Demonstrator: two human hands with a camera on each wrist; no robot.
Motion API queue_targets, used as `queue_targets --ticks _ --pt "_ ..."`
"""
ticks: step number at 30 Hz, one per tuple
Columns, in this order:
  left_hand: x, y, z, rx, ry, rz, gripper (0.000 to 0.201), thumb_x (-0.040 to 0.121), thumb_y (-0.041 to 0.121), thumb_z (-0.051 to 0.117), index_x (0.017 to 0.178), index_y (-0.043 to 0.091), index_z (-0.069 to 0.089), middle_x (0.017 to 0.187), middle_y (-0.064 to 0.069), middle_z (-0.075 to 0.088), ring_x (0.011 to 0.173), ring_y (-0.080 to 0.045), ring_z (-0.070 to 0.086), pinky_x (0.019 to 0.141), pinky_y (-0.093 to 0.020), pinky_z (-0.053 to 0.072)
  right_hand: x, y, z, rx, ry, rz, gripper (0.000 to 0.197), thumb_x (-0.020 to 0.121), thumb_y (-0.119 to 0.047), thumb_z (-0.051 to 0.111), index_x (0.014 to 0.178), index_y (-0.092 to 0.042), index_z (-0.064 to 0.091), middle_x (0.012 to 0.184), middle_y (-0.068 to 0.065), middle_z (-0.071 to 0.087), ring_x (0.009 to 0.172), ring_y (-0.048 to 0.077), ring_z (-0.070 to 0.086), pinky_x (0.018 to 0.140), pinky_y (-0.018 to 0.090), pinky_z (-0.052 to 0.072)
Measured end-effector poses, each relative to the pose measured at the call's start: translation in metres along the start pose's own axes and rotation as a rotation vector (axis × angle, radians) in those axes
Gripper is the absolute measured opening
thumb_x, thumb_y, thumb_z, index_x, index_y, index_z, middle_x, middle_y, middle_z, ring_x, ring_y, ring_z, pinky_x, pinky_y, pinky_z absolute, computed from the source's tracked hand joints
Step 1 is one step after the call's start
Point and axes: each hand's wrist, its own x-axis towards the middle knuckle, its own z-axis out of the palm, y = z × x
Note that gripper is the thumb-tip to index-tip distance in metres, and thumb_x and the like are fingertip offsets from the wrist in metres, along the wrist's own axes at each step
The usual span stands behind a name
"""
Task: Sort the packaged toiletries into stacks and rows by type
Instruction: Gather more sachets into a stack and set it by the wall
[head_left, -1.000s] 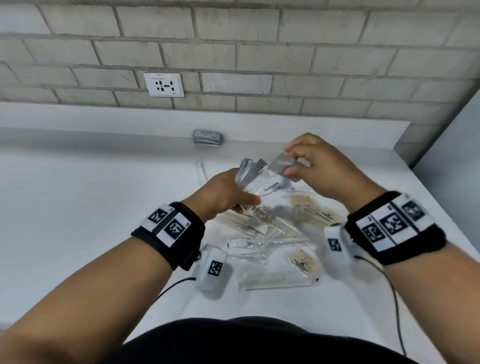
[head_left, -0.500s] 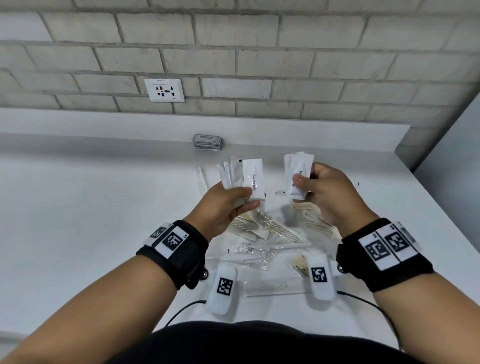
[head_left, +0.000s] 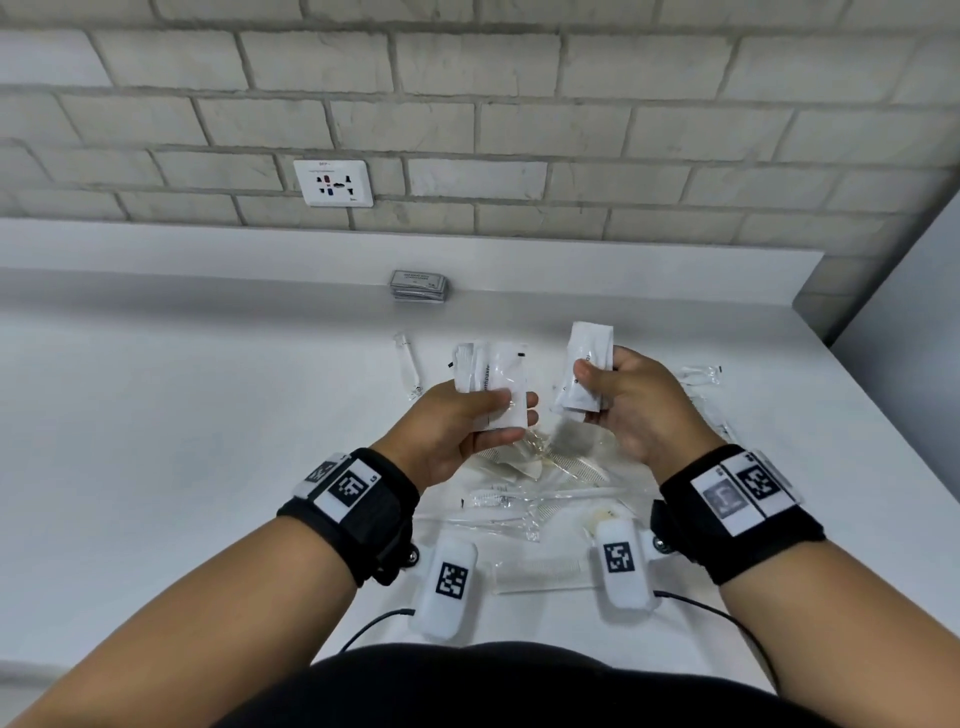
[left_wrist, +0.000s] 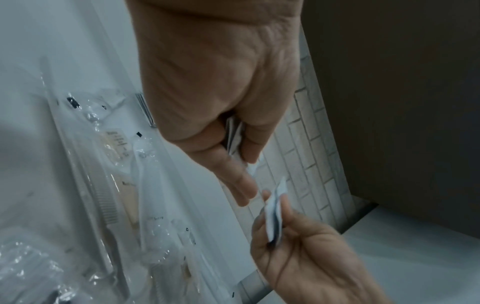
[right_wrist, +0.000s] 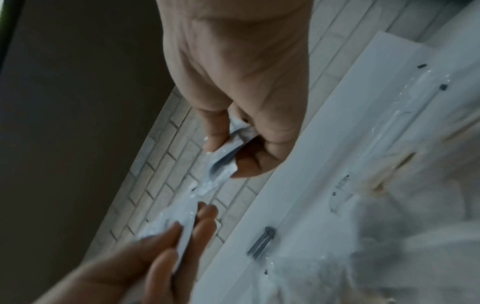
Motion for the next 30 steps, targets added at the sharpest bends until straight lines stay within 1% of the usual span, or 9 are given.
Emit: queue_targets --ticks 6,10,13,15,19,22,24,26,30 --pt "-0.001 -0.001 0.006 0.079 -0.015 0.018 0.018 0.091 0.013 0.062 0.106 0.004 0.066 0.096 -0.007 0.074 0.087 -0.020 0.072 0.066 -0.023 0.059 -0.013 -0.008 0.022 -0.202 -0.167 -0.094 0.014 0.081 -0.001 0.069 0.094 -0.007 0.070 0.081 0.011 0.072 0.072 0.025 0.069 0.068 0.037 0.058" --pt "-0.002 0.005 0.005 -0.030 0.057 0.004 0.029 0.096 0.029 0.054 0.107 0.004 0.063 0.095 -0.011 0.073 0.080 -0.019 0.073 0.061 -0.019 0.058 -0.009 -0.012 0.017 -0.545 0.038 -0.789 0.017 0.081 -0.006 0.069 0.089 -0.020 0.074 0.083 -0.003 0.055 0.077 0.009 0.058 0.074 0.019 0.047" --pt "-0.006 0.013 0.003 -0.135 0.064 -0.008 0.016 0.092 0.022 0.061 0.097 0.009 0.067 0.086 -0.004 0.072 0.074 -0.015 0.072 0.056 -0.017 0.057 -0.011 -0.005 0.007 -1.047 -0.008 -1.281 0.029 0.096 -0.023 0.050 0.091 -0.024 0.078 0.082 0.003 0.058 0.077 0.023 0.056 0.069 0.033 0.045" --pt "-0.007 0.015 0.004 -0.095 0.032 0.009 0.010 0.087 0.009 0.065 0.097 0.011 0.068 0.084 0.000 0.071 0.071 -0.010 0.070 0.056 -0.016 0.056 -0.012 0.002 0.002 -1.183 -0.013 -1.348 0.046 0.103 -0.035 0.035 0.093 -0.025 0.079 0.080 0.005 0.061 0.075 0.025 0.056 0.067 0.035 0.044" --pt "-0.004 0.012 0.005 -0.027 0.066 0.073 0.017 0.083 0.000 0.068 0.097 0.009 0.067 0.082 -0.001 0.071 0.069 -0.010 0.068 0.057 -0.017 0.056 -0.007 0.016 -0.008 -1.032 -0.033 -1.197 0.030 0.096 -0.019 0.046 0.111 -0.020 0.072 0.084 0.005 0.054 0.079 0.021 0.053 0.070 0.028 0.045" --pt "-0.001 0.011 0.001 -0.042 0.118 0.135 0.021 0.082 0.000 0.069 0.102 0.005 0.066 0.084 -0.003 0.069 0.071 -0.010 0.067 0.058 -0.020 0.057 -0.012 0.015 -0.008 -0.892 -0.033 -0.766 0.039 0.089 -0.002 0.057 0.125 -0.018 0.062 0.097 -0.001 0.050 0.090 0.013 0.053 0.083 0.009 0.041" --pt "0.001 0.009 -0.002 -0.034 0.131 0.181 0.017 0.082 -0.001 0.068 0.098 0.005 0.065 0.083 -0.004 0.068 0.071 -0.011 0.067 0.060 -0.021 0.057 -0.013 0.007 -0.007 -0.756 -0.019 -0.475 0.030 0.092 -0.008 0.057 0.117 -0.022 0.062 0.106 -0.001 0.057 0.096 0.015 0.058 0.087 0.020 0.046" --pt "0.002 0.007 -0.003 -0.021 0.133 0.207 0.017 0.083 -0.002 0.068 0.099 0.004 0.065 0.083 -0.005 0.068 0.072 -0.012 0.068 0.062 -0.022 0.057 -0.013 -0.003 -0.005 -0.477 -0.062 -0.297 0.016 0.093 -0.009 0.057 0.102 -0.022 0.063 0.101 0.005 0.066 0.090 0.022 0.064 0.076 0.032 0.053" --pt "0.001 0.004 0.006 0.045 0.033 0.162 0.024 0.084 -0.001 0.066 0.108 0.001 0.064 0.087 -0.006 0.070 0.075 -0.013 0.069 0.065 -0.022 0.058 -0.018 -0.012 0.014 -0.145 -0.198 -0.120 0.010 0.093 -0.008 0.057 0.096 -0.014 0.064 0.082 0.003 0.071 0.071 0.018 0.067 0.057 0.027 0.052"
